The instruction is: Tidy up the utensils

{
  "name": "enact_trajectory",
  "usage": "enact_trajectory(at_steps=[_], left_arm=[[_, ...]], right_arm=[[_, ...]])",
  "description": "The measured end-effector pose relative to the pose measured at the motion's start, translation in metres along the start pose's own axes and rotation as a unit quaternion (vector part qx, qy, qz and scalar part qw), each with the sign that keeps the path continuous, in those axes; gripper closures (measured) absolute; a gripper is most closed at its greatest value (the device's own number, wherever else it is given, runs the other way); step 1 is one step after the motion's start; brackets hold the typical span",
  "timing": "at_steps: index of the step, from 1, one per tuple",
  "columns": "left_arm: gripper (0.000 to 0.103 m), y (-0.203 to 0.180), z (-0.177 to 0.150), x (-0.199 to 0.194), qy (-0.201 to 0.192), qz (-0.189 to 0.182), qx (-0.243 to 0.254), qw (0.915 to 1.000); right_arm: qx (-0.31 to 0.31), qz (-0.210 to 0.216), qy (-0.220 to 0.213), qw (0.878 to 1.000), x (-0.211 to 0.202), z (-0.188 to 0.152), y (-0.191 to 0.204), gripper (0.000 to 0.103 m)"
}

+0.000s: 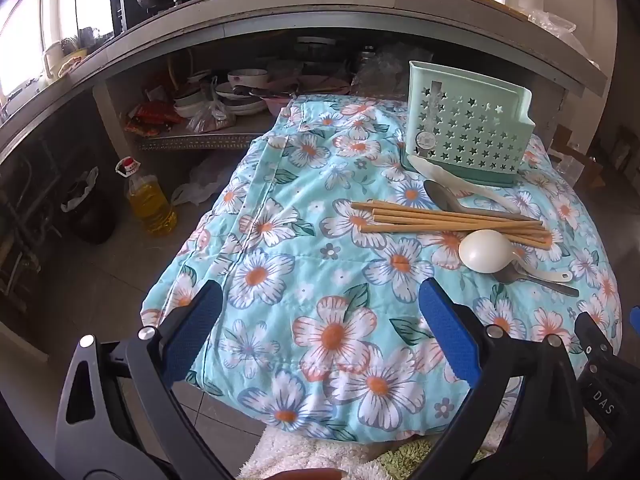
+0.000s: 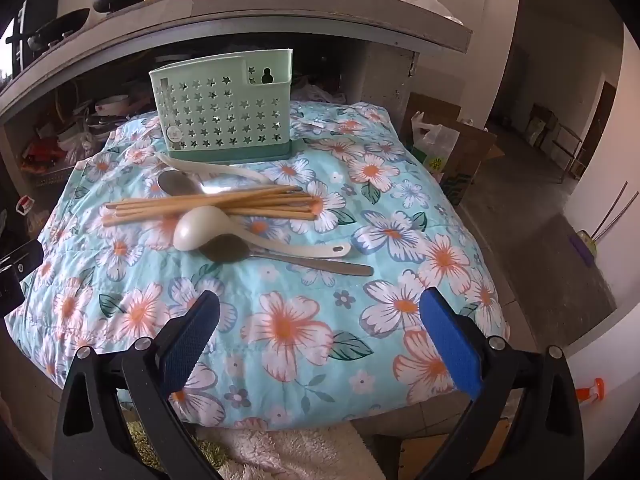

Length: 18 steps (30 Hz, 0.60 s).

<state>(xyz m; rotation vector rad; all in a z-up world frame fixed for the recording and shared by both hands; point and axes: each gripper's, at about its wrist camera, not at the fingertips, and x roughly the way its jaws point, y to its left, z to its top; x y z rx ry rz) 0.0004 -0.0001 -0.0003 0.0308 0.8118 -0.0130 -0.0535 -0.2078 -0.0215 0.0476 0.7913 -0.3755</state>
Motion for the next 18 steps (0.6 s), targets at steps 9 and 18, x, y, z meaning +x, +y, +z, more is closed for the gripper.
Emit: enact_trajectory(at_steps=[9, 18], left_arm=[[0.008, 0.0001, -0.0002, -0.0008, -0.003, -0.004, -0.001, 1.0000], [0.008, -0.0056, 0.0011, -0.0014, -0.004, -0.005, 0.004, 1.0000]], right_arm=[[0.004, 0.003, -0.001, 1.000, 0.0028, 0.0036, -0.0029, 0.005], [0.016, -0.004, -0.012, 1.000, -0.0039, 0.0024, -0.0062, 0.005]])
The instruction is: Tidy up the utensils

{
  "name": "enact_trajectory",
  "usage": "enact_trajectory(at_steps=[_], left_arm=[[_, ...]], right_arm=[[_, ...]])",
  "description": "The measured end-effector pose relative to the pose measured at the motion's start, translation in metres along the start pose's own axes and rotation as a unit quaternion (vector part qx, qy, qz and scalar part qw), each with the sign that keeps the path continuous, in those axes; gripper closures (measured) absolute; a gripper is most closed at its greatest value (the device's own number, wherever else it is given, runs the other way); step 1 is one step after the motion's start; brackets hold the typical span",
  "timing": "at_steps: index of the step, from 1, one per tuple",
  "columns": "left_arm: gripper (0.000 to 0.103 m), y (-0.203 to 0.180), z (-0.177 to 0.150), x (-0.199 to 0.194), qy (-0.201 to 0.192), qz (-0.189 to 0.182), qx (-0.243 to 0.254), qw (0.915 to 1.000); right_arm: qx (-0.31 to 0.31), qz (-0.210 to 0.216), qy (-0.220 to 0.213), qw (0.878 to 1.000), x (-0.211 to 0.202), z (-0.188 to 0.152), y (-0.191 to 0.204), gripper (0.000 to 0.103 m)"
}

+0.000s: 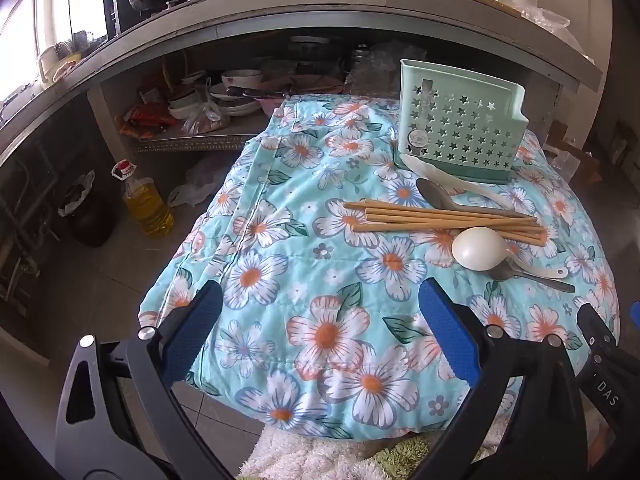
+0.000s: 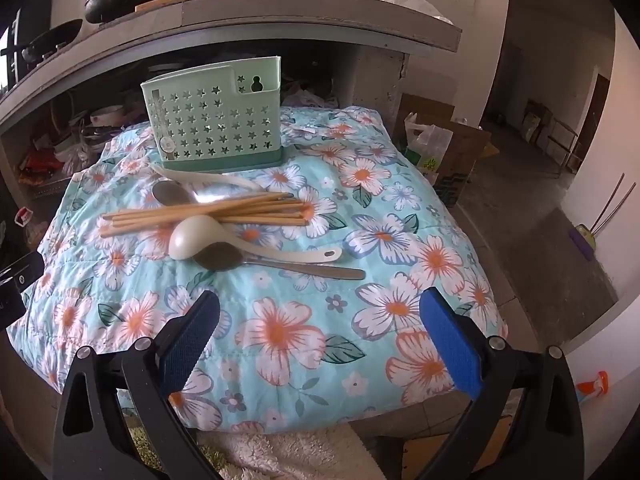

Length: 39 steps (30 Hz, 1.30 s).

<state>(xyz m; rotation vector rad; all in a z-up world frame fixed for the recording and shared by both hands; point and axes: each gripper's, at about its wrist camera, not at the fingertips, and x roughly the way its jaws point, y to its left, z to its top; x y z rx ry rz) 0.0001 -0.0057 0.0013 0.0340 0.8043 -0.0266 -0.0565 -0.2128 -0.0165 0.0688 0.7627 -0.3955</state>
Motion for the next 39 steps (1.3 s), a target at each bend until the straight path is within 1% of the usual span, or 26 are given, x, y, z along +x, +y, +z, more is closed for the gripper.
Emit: enact_trajectory(at_steps=[23, 39], left_arm=[[0.008, 0.0014, -0.0003, -0.0017, 0.009, -0.007, -0.003, 0.9999], [0.008, 0.0051, -0.0007, 0.0015, 0.013, -0.005, -0.003, 0.9999]], right_arm=[[0.002, -0.003, -0.005, 1.000, -0.0021, 0.0005, 0.0001, 0.005], [0.002, -0.002, -0.007, 1.000, -0.0030, 0.0011, -0.0003, 0.005]])
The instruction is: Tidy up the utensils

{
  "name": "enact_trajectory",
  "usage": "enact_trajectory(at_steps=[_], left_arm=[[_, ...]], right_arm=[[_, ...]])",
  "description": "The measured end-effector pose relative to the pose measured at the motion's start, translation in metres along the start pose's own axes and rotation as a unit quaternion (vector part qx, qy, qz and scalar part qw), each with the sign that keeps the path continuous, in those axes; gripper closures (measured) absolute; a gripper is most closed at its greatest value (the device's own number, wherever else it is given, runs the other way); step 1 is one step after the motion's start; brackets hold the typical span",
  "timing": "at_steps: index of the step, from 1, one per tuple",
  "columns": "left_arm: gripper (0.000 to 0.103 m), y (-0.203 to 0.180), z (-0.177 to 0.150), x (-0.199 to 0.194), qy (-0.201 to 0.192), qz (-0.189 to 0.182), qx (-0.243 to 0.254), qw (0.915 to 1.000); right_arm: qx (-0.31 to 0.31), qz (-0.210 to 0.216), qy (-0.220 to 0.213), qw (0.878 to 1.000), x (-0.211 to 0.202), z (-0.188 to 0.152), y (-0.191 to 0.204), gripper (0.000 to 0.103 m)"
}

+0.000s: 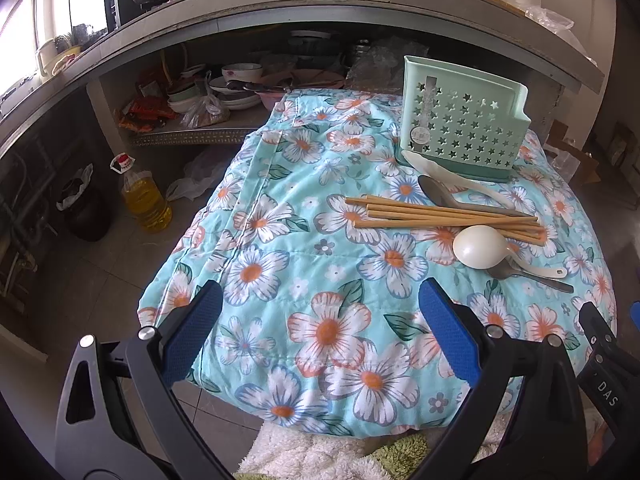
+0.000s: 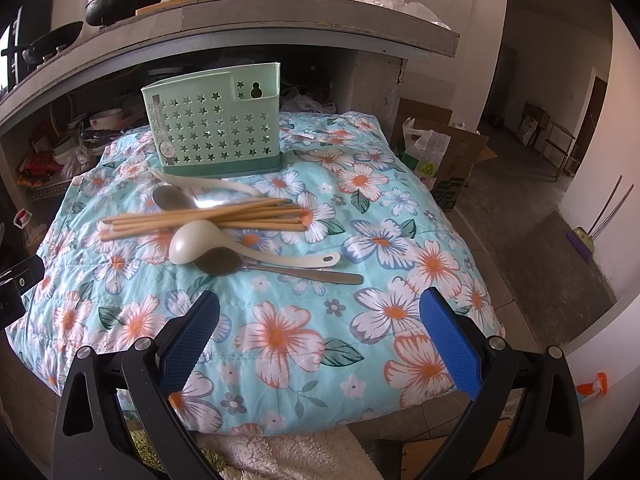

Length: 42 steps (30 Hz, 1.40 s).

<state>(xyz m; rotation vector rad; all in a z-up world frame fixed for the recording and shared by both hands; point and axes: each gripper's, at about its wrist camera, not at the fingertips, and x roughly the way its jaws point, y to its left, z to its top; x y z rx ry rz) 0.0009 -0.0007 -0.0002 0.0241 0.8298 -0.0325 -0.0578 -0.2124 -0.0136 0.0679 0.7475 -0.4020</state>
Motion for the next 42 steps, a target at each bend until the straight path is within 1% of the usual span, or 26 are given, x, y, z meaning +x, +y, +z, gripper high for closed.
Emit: enact_trajectory(at_steps=[16, 22, 25, 27, 28, 30, 31, 34, 36, 37, 39, 40, 42], left_arm=[[0.008, 0.000, -0.002, 0.001, 0.000, -0.001, 0.004, 1.0000], [0.008, -0.003, 0.000, 0.006, -0.004, -0.010, 0.028, 0.9995], [0.008, -0.004, 0.005, 0.010, -0.008, -0.020, 0.030, 0.9993], [0.008, -0.002, 0.007, 0.015, -0.010, -0.035, 0.030, 0.9989], [0.008, -0.002, 0.008, 0.018, -0.010, -0.052, 0.029, 0.9982], [0.008, 0.000, 0.009, 0.028, -0.002, -0.096, 0.022, 0.9951], [0.008, 0.001, 0.010, 0.033, 0.000, -0.112, 0.013, 0.9936], [0.008, 0.004, 0.013, 0.042, -0.006, -0.178, -0.014, 0.9840], [0.008, 0.002, 0.016, 0.050, -0.008, -0.186, -0.029, 0.9821], [0.008, -0.001, 0.019, 0.054, -0.006, -0.192, -0.028, 0.9809], [0.008, -0.010, 0.024, 0.061, -0.007, -0.208, -0.015, 0.9780], [0.008, -0.017, 0.026, 0.064, -0.010, -0.211, 0.003, 0.9774], [0.008, -0.036, 0.028, 0.068, -0.014, -0.218, 0.066, 0.9737]], right_arm=[[-0.004, 0.000, -0.008, 1.000, -0.001, -0.001, 0.000, 0.005], [-0.010, 0.001, -0.014, 1.000, 0.001, -0.003, 0.001, 0.005], [-0.024, 0.000, -0.016, 1.000, 0.004, -0.006, 0.005, 0.005], [-0.037, -0.003, -0.023, 0.999, 0.007, -0.009, 0.007, 0.005], [-0.045, -0.006, -0.028, 0.999, 0.008, -0.012, 0.009, 0.005], [-0.062, -0.010, -0.030, 0.998, 0.013, -0.016, 0.013, 0.005], [-0.069, -0.008, -0.027, 0.997, 0.016, -0.018, 0.014, 0.005], [-0.074, 0.009, -0.023, 0.997, 0.025, -0.022, 0.015, 0.006], [-0.069, 0.025, -0.022, 0.997, 0.031, -0.023, 0.014, 0.006], [-0.066, 0.033, -0.022, 0.997, 0.033, -0.023, 0.014, 0.006], [-0.065, 0.043, -0.020, 0.997, 0.039, -0.023, 0.014, 0.006], [-0.065, 0.044, -0.019, 0.997, 0.041, -0.023, 0.014, 0.006], [-0.067, 0.042, -0.019, 0.997, 0.047, -0.022, 0.012, 0.006]])
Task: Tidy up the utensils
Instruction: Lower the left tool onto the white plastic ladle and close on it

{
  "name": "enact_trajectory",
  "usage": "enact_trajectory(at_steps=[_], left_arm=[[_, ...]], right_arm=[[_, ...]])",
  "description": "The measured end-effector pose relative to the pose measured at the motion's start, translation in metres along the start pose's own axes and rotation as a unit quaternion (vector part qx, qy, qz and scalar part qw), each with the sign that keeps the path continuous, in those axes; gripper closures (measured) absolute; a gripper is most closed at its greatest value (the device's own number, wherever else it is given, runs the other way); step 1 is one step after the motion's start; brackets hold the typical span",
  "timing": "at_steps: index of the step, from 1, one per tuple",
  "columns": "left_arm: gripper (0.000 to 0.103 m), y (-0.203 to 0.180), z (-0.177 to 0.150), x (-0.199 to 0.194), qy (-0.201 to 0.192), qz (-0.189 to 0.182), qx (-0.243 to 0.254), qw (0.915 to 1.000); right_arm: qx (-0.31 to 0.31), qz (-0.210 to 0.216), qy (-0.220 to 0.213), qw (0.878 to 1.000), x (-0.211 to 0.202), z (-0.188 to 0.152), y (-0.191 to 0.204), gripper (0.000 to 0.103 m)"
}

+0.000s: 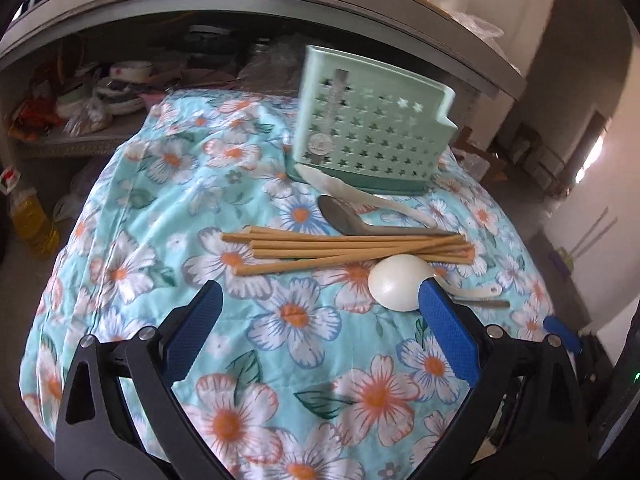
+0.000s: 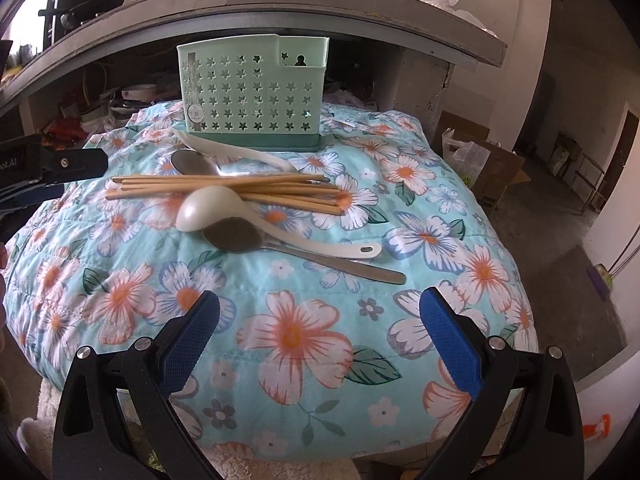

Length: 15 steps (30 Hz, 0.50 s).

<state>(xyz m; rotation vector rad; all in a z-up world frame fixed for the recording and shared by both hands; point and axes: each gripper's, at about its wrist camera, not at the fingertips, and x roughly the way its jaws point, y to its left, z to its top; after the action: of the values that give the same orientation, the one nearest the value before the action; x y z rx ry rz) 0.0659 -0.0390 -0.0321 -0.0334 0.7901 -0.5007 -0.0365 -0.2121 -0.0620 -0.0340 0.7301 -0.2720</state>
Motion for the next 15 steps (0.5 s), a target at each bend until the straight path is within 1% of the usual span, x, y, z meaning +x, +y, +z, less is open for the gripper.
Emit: enact_trajectory(at_steps=[2, 4, 7, 8, 10, 11, 12, 13, 14, 15], left_arm=[[0.008, -0.019, -0.001, 0.012, 0.008, 0.006, 0.068, 0.9976], [0.008, -0.037, -0.006, 0.024, 0.014, 0.006, 0.123, 0.9922], [0.009, -0.056, -0.014, 0.038, 0.026, 0.004, 0.175, 0.9843], [0.011, -0.060, -0.016, 0.043, 0.031, 0.005, 0.189, 0.9816], [0.030, -0.068, -0.020, 0.055, 0.043, 0.019, 0.217, 0.9751], [0.033, -0.071, -0.023, 0.060, 0.051, 0.029, 0.228, 0.9718], [0.043, -0.072, -0.024, 0.065, 0.060, 0.035, 0.237, 0.9690], [0.050, -0.072, -0.025, 0.067, 0.065, 0.029, 0.241, 0.9678], [0.053, -0.073, -0.024, 0.066, 0.065, 0.022, 0.243, 0.9675], [0.060, -0.074, -0.023, 0.064, 0.064, 0.020, 0.247, 0.9667]], right_arm=[[0.002, -0.004, 0.000, 1.000, 0.005, 0.001, -0.004, 0.005], [0.010, -0.006, 0.000, 1.000, 0.009, 0.003, -0.010, 0.005], [0.023, -0.008, 0.001, 1.000, 0.015, 0.004, -0.020, 0.005], [0.028, -0.008, 0.002, 1.000, 0.017, 0.005, -0.023, 0.005], [0.035, -0.009, 0.003, 0.999, 0.019, 0.005, -0.029, 0.005], [0.038, -0.009, 0.004, 0.999, 0.021, 0.006, -0.032, 0.005], [0.041, -0.009, 0.004, 0.999, 0.022, 0.006, -0.034, 0.005], [0.044, -0.008, 0.005, 0.999, 0.023, 0.005, -0.036, 0.005], [0.047, -0.008, 0.005, 0.999, 0.024, 0.005, -0.038, 0.005], [0.049, -0.008, 0.005, 0.999, 0.025, 0.005, -0.040, 0.005]])
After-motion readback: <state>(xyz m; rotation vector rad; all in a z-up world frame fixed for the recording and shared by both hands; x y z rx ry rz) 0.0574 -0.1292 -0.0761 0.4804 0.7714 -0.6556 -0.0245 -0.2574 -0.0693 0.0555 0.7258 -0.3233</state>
